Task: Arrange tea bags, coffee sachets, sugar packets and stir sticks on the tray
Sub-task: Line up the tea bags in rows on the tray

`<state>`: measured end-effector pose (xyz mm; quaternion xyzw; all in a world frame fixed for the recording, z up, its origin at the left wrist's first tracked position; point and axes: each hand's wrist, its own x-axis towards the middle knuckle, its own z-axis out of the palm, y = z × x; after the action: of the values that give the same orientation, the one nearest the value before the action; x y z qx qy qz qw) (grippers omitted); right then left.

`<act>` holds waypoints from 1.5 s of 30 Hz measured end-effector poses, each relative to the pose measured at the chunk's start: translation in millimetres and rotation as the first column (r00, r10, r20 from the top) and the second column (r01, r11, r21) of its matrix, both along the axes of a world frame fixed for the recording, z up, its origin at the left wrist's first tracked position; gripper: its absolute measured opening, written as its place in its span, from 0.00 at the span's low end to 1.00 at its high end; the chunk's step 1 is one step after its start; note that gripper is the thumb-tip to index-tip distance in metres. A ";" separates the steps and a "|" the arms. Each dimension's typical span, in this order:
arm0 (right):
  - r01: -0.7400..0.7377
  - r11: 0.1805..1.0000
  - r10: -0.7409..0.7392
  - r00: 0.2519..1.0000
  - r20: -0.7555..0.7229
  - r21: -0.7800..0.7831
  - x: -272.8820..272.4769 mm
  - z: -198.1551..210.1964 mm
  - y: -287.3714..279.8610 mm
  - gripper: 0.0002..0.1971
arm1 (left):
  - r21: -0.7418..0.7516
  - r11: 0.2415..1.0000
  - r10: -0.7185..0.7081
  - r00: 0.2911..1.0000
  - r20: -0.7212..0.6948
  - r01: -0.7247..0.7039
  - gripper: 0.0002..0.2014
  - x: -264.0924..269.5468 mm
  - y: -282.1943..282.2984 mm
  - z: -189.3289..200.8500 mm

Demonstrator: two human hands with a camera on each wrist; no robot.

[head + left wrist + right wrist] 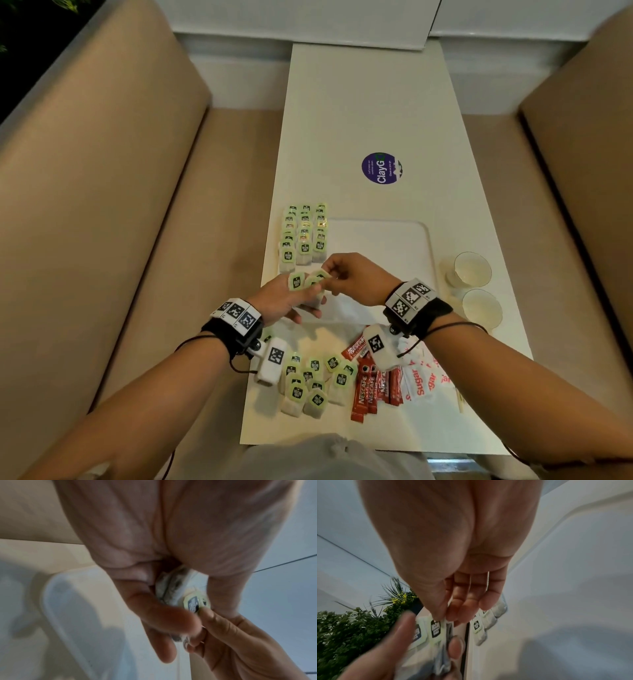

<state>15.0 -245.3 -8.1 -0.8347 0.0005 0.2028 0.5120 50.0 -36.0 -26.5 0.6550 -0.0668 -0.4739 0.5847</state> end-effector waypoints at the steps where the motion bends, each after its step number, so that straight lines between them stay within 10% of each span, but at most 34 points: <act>1: 0.013 1.000 -0.013 1.000 -0.006 0.015 2.0 -1.4 0.3 0.08 | 0.017 1.000 -0.010 0.999 0.044 0.009 0.12 1.8 -0.2 -1.7; 45: 0.337 0.920 -0.360 0.929 -0.091 -0.201 39.5 -88.9 36.0 0.15 | 0.242 0.886 0.397 0.917 0.043 -0.395 0.04 54.9 5.3 -54.6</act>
<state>54.5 -209.3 -97.0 -0.8499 0.1999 0.1598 0.4606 104.9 -30.7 -81.1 0.7203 0.1297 -0.3516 0.5837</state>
